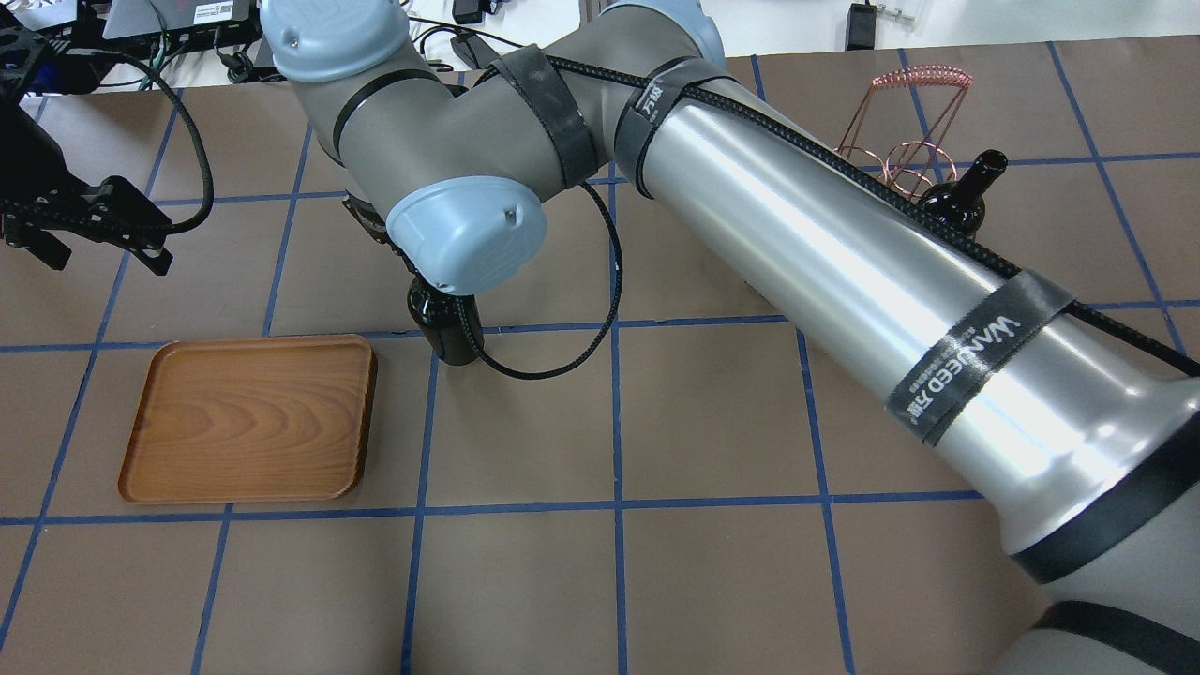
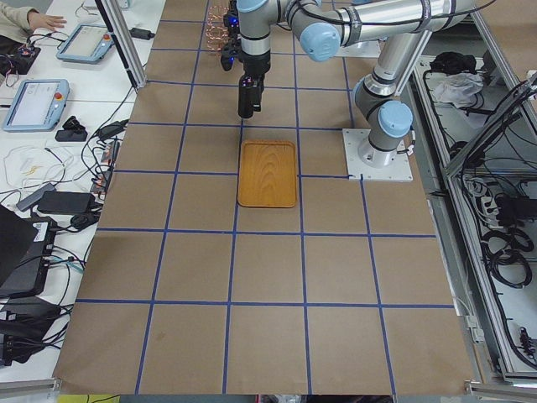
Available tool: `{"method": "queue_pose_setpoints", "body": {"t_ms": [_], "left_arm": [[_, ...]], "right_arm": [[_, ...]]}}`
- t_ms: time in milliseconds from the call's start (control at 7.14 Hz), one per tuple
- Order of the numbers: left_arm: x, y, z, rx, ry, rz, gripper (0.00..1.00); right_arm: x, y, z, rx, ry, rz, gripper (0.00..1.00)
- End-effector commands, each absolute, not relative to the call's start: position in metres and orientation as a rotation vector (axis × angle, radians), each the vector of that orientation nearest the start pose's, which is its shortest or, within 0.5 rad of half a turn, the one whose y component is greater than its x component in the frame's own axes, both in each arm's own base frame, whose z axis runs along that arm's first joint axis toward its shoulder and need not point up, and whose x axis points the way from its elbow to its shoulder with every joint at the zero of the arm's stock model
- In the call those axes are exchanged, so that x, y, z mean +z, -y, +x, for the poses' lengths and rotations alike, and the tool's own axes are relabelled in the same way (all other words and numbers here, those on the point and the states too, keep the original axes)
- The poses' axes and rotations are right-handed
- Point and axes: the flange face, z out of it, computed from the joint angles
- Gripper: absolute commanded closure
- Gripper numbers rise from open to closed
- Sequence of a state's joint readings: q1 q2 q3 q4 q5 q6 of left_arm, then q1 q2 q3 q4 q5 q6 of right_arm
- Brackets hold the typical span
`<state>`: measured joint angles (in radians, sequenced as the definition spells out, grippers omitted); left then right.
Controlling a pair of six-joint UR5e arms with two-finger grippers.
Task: Take wine from basket and place on tray
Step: 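Carry the bottle with the right arm across toward the tray and stand it upright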
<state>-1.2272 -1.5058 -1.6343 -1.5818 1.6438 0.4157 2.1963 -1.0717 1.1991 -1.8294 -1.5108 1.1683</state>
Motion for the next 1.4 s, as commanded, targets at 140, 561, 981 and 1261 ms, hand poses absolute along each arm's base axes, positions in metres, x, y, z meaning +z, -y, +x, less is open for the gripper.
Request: {"method": "queue_pose_setpoints", "body": {"t_ms": [140, 561, 981, 1261], "left_arm": [[0.487, 0.479, 0.040, 0.055, -3.074, 0.104, 0.00], [0.486, 0.480, 0.039, 0.057, -3.080, 0.107, 0.00], [0.486, 0.481, 0.039, 0.060, -3.074, 0.109, 0.00], [0.485, 0.485, 0.034, 0.056, -3.082, 0.060, 0.00]], "right_arm": [[0.395, 0.483, 0.529, -0.046, -2.905, 0.774, 0.72], [0.394, 0.483, 0.530, -0.046, -2.914, 0.726, 0.00], [0.411, 0.483, 0.523, -0.070, -2.894, 0.729, 0.00], [0.447, 0.486, 0.486, -0.100, -2.929, 0.667, 0.00]]}}
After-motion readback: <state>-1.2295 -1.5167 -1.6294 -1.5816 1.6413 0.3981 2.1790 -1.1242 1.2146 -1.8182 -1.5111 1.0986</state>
